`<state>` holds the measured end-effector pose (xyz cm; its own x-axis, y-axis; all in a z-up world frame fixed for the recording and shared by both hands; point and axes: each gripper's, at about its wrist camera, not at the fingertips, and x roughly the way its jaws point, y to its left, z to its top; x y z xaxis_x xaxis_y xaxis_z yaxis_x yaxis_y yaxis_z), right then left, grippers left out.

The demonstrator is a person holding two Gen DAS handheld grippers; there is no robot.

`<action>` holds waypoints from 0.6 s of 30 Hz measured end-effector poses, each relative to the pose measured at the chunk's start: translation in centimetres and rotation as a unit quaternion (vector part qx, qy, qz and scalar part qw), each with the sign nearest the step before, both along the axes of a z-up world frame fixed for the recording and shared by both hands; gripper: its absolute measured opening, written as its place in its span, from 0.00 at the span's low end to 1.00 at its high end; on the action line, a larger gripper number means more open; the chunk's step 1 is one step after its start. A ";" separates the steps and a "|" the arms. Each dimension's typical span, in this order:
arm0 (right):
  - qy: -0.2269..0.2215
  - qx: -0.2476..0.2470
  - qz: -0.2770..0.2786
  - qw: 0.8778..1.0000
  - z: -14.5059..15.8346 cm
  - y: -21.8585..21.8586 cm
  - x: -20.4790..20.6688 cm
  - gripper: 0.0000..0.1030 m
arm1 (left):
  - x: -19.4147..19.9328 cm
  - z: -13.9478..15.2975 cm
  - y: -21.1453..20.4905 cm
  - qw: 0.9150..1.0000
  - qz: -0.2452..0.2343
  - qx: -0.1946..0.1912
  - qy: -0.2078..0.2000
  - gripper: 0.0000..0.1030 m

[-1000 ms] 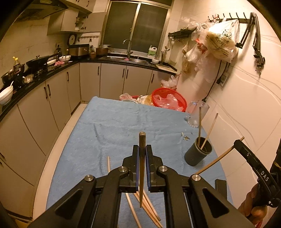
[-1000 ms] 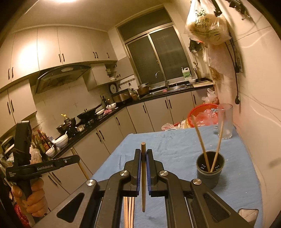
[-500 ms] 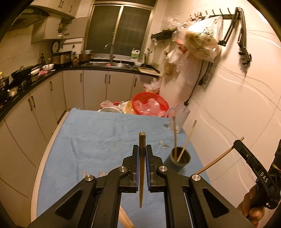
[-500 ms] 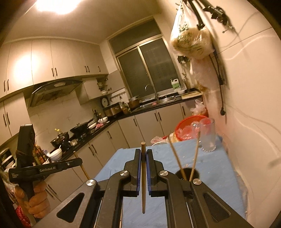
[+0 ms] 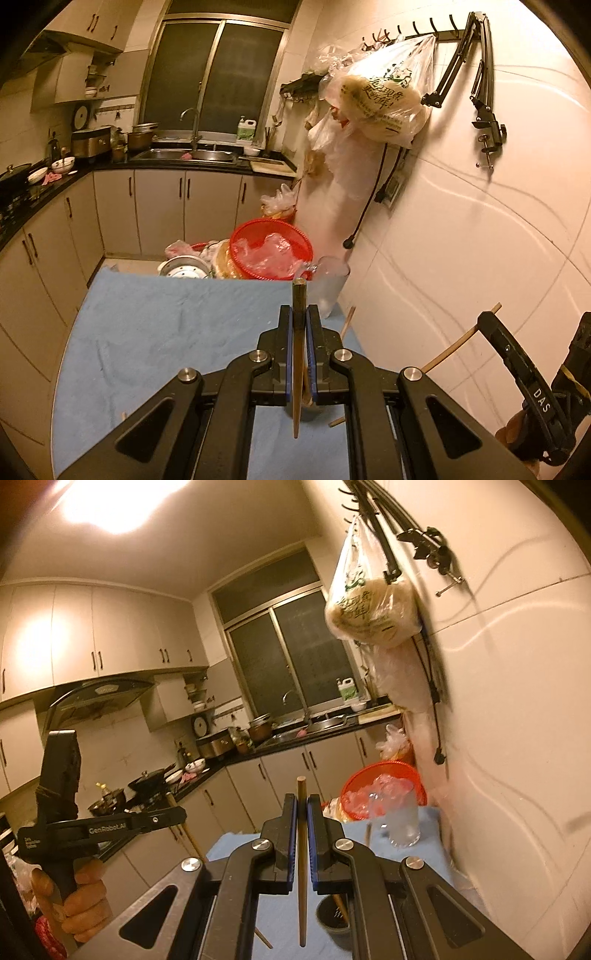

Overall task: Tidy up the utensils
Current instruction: 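Lower the left chopstick into the cup while the right tool inserts and releases its own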

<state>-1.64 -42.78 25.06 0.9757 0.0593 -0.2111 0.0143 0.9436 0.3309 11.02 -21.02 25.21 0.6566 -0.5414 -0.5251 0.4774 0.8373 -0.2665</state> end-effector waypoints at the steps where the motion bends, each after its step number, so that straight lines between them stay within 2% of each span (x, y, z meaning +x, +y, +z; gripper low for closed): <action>1: -0.001 0.001 -0.001 1.000 0.0 -0.3 0.2 0.06 | 0.3 0.0 -0.5 1.000 -0.001 -0.003 0.001 0.07; 4: 0.000 -0.001 -0.009 1.000 0.3 -1.3 1.5 0.06 | 1.6 0.1 -2.1 1.000 -0.007 -0.013 0.004 0.07; 8: 0.014 0.003 -0.013 1.000 -0.7 -2.8 3.6 0.06 | 3.2 -1.4 -4.0 1.000 -0.007 -0.017 0.012 0.07; 11: 0.031 0.009 -0.015 0.999 -2.3 -3.6 5.2 0.06 | 4.4 -3.3 -4.8 1.000 -0.005 -0.018 0.023 0.07; 18: 0.081 0.025 -0.012 0.996 -6.5 -4.5 7.9 0.06 | 6.7 -7.9 -6.0 0.997 -0.002 0.007 0.076 0.07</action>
